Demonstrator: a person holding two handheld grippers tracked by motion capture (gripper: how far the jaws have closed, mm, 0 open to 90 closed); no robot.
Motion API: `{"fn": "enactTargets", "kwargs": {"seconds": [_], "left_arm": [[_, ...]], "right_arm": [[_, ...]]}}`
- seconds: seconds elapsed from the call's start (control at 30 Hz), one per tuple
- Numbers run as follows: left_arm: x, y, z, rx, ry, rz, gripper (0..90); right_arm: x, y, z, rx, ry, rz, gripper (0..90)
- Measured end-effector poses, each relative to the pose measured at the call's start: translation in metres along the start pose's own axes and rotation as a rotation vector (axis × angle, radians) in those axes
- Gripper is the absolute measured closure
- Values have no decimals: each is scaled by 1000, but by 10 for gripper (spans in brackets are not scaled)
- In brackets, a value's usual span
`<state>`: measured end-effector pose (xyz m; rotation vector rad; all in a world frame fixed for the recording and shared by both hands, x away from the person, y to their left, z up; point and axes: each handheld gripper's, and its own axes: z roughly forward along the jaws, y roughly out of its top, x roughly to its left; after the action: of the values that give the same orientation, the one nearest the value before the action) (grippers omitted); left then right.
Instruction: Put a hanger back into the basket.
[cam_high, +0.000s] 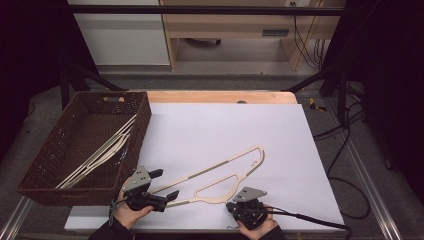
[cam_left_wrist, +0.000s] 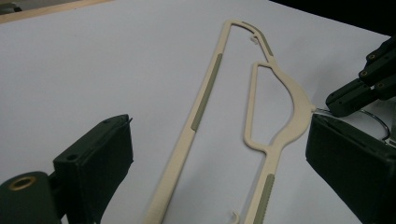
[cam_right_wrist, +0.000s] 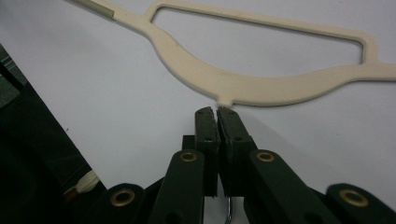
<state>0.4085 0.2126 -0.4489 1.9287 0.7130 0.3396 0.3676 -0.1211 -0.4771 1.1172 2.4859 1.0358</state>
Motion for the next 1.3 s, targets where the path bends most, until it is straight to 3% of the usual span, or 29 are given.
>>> {"fn": "enactTargets", "kwargs": {"seconds": [0.07, 0.17, 0.2, 0.27, 0.33, 0.43, 0.57, 0.77, 0.9, 1.1, 1.13, 1.3], "left_arm": [[0, 0, 0, 1, -1, 1, 71], [0, 0, 0, 2, -1, 1, 72], [0, 0, 1, 3, -1, 1, 72], [-1, 0, 1, 5, -2, 0, 72], [-1, 0, 1, 9, -4, 1, 72], [-1, 0, 1, 10, -5, 2, 72], [-1, 0, 2, 10, -5, 1, 73], [-3, 1, 3, 12, -7, -2, 73], [-6, 3, 4, 12, -11, -3, 73], [-16, 10, 13, 37, -32, 8, 72], [-18, 11, 16, 46, -37, 14, 73], [-32, 25, 29, 82, -56, 50, 83]], "right_arm": [[-1, 1, 0, 10, 5, 17, 883], [-4, 1, -2, 19, -20, 12, 888], [-6, 1, -5, 29, -30, 38, 890], [-10, 1, -6, 35, -64, 37, 891], [-15, -1, -8, 33, -57, 60, 891], [-20, -3, -8, 20, -68, 54, 886], [-18, -3, -8, 11, -73, 61, 841], [-15, -4, -6, 10, -95, 71, 880], [-15, -3, -6, 16, -81, 106, 892], [-19, -1, -7, 18, -69, 111, 893], [-17, 1, -7, 26, -63, 144, 893], [-21, 7, -15, -5, -42, 160, 894]]}}
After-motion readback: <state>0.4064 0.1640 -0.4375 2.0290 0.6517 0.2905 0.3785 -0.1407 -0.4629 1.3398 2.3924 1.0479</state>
